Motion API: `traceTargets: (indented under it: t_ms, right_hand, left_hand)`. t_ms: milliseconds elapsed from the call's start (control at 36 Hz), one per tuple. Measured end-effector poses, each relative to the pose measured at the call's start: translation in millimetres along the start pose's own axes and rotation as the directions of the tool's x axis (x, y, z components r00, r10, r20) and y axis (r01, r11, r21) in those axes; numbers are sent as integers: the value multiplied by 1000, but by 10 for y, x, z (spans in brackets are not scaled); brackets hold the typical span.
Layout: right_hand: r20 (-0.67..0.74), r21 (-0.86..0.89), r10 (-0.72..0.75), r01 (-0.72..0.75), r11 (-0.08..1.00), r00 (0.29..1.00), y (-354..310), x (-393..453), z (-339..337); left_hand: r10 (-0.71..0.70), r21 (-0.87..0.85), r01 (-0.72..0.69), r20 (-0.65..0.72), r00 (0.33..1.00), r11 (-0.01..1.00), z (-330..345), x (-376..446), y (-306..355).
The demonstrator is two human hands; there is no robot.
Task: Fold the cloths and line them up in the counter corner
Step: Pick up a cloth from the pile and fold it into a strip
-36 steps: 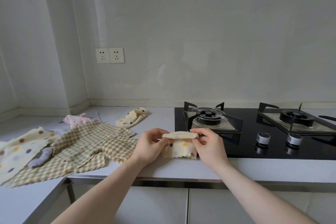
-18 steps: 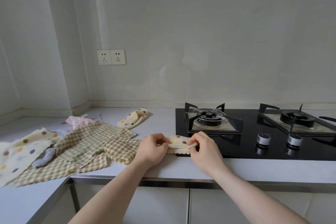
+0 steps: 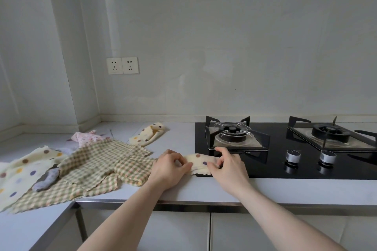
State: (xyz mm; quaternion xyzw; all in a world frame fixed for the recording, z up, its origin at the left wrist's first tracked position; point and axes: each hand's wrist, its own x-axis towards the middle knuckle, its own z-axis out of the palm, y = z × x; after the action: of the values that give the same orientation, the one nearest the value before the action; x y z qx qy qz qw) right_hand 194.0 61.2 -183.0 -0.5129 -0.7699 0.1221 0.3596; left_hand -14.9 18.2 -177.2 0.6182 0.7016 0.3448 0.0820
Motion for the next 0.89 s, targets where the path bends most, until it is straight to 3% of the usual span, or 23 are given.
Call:
traceTargets:
  t_ms: [111,333,417,528,611,889]
  right_hand:
    - [31,-157,31,-26,987,999,-21,0,20]
    - [30,-143,34,-30,989,999,-21,-6,19]
    - [37,-68,16,-14,998,999,-29,-18,-9]
    - [46,69,28,-31,997,999,-49,-35,-68]
    - [59,156,47,-56,986,997,-45,-47,-82]
    - [113,193,26,-48,980,993,-22,-50,-107]
  left_hand:
    - [-5,46,6,-26,1000,999,1,9,3]
    - [-34,182,16,97,995,983,-17,-1,85]
    - [-45,100,34,109,993,994,-23,12,60]
    - [-45,-220,65,97,994,973,-46,1,-10]
    - [-29,-368,54,74,997,928,-84,-37,2]
    - [44,-373,35,203,978,927,-124,-26,16]
